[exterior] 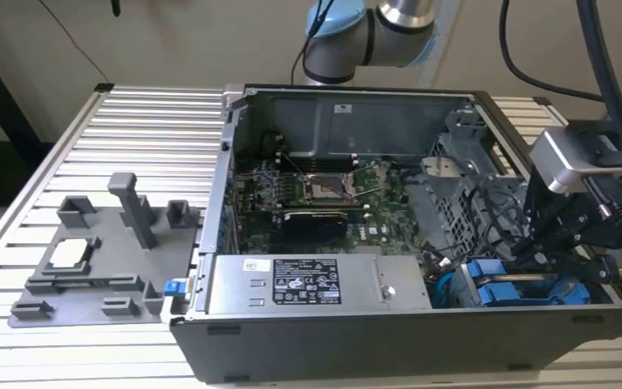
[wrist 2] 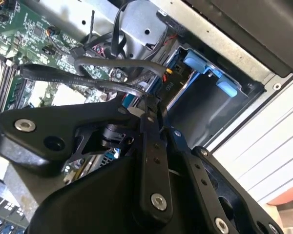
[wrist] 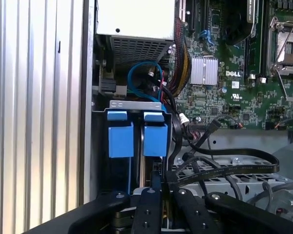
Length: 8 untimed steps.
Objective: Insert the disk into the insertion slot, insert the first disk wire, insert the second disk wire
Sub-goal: 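Insert the second disk wire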
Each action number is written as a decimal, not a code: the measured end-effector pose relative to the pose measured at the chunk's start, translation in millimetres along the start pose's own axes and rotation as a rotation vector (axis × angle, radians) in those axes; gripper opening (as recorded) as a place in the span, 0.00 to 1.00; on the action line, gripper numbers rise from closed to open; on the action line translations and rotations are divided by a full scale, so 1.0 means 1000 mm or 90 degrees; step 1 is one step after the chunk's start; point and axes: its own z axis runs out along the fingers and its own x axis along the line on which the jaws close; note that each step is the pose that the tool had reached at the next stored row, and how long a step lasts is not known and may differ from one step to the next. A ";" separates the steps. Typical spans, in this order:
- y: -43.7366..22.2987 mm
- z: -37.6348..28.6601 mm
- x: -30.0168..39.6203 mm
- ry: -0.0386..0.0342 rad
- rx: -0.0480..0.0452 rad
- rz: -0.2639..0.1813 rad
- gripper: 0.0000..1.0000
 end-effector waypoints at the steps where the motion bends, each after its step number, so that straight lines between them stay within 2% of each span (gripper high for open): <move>1: 0.0000 0.0007 0.0001 -0.0002 0.0000 0.000 0.16; 8: -0.0001 0.0046 0.0007 -0.0005 0.0003 0.002 0.16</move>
